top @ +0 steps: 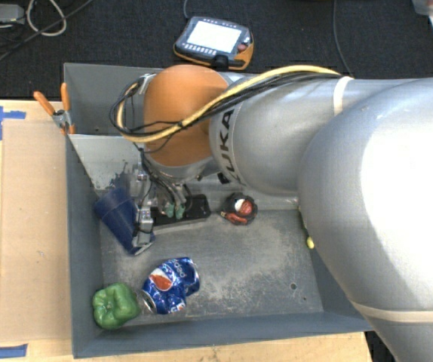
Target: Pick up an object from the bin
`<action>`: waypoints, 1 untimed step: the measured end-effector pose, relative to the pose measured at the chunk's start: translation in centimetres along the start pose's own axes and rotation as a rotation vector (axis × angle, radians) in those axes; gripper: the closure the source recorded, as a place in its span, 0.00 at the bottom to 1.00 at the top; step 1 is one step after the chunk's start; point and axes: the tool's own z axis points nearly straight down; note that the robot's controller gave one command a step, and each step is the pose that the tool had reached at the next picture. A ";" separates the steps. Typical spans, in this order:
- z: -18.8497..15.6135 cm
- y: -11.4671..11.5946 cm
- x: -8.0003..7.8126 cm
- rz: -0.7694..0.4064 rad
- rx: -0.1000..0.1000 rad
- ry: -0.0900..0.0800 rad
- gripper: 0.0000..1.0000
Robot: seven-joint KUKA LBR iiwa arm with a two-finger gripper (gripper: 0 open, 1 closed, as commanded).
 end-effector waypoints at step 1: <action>0.0 0.0 0.0 0.000 0.000 0.000 0.00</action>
Offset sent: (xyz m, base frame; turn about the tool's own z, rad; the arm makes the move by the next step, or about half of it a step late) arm -0.0397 0.0015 -0.0428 0.2831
